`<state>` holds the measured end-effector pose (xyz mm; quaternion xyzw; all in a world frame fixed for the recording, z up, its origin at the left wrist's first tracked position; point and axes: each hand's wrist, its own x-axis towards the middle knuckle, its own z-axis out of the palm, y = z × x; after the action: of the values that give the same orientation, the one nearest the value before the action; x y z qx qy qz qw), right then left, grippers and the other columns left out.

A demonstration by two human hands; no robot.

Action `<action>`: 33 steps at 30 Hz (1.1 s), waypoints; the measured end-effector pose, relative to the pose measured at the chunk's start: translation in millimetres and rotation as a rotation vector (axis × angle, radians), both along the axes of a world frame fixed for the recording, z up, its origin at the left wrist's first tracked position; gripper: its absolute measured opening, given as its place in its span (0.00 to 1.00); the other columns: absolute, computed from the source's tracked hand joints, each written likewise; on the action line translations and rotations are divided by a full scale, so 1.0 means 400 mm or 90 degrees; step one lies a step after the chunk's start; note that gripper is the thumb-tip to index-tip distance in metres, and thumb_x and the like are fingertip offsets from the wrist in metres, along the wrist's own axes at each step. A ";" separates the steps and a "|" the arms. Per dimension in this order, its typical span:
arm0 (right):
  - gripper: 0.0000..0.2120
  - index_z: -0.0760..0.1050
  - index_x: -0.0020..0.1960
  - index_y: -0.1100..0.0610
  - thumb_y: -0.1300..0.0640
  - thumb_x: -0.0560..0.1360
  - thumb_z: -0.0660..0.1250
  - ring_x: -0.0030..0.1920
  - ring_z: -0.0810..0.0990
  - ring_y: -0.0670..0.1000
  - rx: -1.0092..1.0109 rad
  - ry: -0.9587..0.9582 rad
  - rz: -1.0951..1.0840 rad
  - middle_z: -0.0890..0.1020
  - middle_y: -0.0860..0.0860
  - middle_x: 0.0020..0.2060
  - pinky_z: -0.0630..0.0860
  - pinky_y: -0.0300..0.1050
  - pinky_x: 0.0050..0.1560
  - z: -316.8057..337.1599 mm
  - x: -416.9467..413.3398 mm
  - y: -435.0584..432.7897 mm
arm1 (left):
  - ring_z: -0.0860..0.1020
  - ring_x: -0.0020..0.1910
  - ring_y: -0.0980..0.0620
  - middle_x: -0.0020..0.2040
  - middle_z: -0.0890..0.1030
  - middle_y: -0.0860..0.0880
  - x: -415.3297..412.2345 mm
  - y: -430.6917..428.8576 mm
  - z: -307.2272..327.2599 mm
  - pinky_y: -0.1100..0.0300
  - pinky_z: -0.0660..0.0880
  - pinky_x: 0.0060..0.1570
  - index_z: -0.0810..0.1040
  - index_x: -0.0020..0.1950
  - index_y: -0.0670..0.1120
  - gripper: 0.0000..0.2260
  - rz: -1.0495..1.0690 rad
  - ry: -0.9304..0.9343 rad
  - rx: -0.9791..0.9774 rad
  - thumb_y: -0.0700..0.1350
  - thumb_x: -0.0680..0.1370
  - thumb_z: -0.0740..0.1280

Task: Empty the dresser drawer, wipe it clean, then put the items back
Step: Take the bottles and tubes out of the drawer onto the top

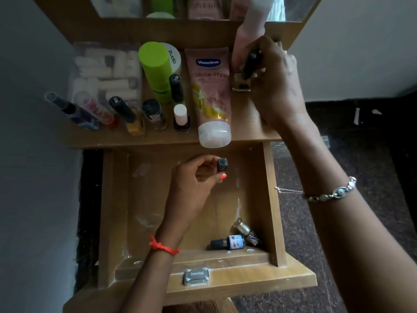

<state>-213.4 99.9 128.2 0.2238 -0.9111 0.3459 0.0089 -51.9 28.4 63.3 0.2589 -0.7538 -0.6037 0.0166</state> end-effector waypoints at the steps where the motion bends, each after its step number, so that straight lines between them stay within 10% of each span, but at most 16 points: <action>1: 0.11 0.72 0.53 0.65 0.69 0.73 0.56 0.46 0.78 0.56 -0.003 0.005 0.002 0.79 0.58 0.47 0.73 0.47 0.41 -0.001 -0.001 0.001 | 0.77 0.39 0.68 0.39 0.80 0.60 0.000 0.000 0.000 0.79 0.70 0.39 0.77 0.41 0.58 0.16 0.001 0.003 0.008 0.36 0.67 0.74; 10: 0.12 0.75 0.47 0.65 0.76 0.66 0.62 0.40 0.77 0.52 -0.094 0.170 -0.066 0.79 0.55 0.41 0.74 0.46 0.37 0.004 0.073 0.038 | 0.78 0.39 0.68 0.40 0.80 0.61 0.007 0.000 -0.011 0.77 0.72 0.41 0.76 0.42 0.59 0.14 0.042 0.024 0.043 0.41 0.68 0.74; 19: 0.16 0.80 0.50 0.57 0.65 0.64 0.76 0.37 0.80 0.38 -0.066 -0.355 -0.017 0.81 0.44 0.36 0.76 0.27 0.42 -0.088 0.275 0.113 | 0.80 0.41 0.65 0.35 0.82 0.64 0.003 -0.008 -0.014 0.68 0.77 0.49 0.81 0.42 0.53 0.12 0.035 0.077 0.152 0.35 0.68 0.71; 33: 0.02 0.81 0.41 0.62 0.64 0.67 0.72 0.34 0.82 0.48 -0.171 -0.074 -0.172 0.83 0.54 0.34 0.78 0.35 0.37 -0.031 0.133 0.063 | 0.83 0.43 0.55 0.37 0.85 0.54 0.012 -0.005 -0.029 0.62 0.80 0.44 0.81 0.47 0.43 0.09 0.019 0.021 0.293 0.32 0.73 0.65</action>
<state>-160.2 125.0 115.8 0.0763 -0.8774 0.4726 0.0328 -47.3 26.4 51.8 0.2571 -0.5922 -0.7634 -0.0219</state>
